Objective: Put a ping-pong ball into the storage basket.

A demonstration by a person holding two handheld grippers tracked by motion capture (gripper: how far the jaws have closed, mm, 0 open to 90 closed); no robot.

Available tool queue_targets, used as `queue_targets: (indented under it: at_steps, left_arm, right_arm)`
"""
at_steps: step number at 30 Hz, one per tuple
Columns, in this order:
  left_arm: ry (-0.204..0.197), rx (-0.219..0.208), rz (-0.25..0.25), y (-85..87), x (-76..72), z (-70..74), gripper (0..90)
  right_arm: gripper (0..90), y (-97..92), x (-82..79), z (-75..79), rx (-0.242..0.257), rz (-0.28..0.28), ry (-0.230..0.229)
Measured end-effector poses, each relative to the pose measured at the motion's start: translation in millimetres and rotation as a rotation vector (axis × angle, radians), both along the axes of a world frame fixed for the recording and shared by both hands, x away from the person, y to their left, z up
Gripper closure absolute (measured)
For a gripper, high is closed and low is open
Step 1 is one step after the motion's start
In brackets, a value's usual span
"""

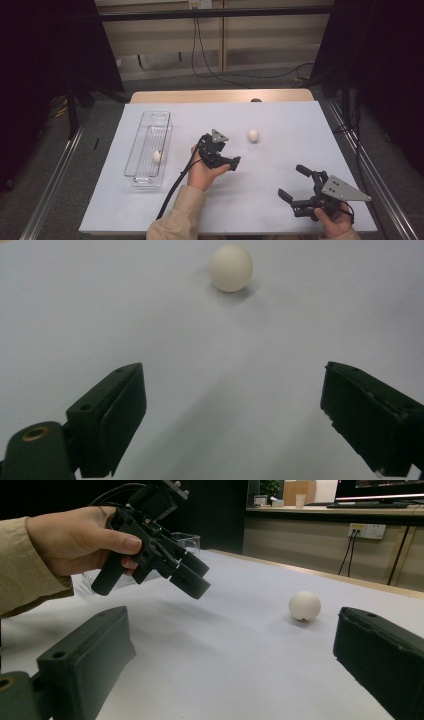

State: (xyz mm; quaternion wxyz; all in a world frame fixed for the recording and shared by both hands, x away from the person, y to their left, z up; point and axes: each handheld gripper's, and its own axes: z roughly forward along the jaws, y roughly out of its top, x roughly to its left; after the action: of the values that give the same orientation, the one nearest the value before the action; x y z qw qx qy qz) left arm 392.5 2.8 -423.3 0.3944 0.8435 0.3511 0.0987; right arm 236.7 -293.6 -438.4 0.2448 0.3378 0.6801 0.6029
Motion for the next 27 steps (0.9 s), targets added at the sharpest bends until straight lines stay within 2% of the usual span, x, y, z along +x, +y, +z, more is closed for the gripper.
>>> queue_targets:
  at_steps: [27]
  left_arm:
    - [-0.003, -0.012, 0.001, -8.0, 2.0, -3.2, 11.2]
  right_arm:
    - [1.6, -0.2, 0.0, 0.0, -0.001, 0.001, 0.000]
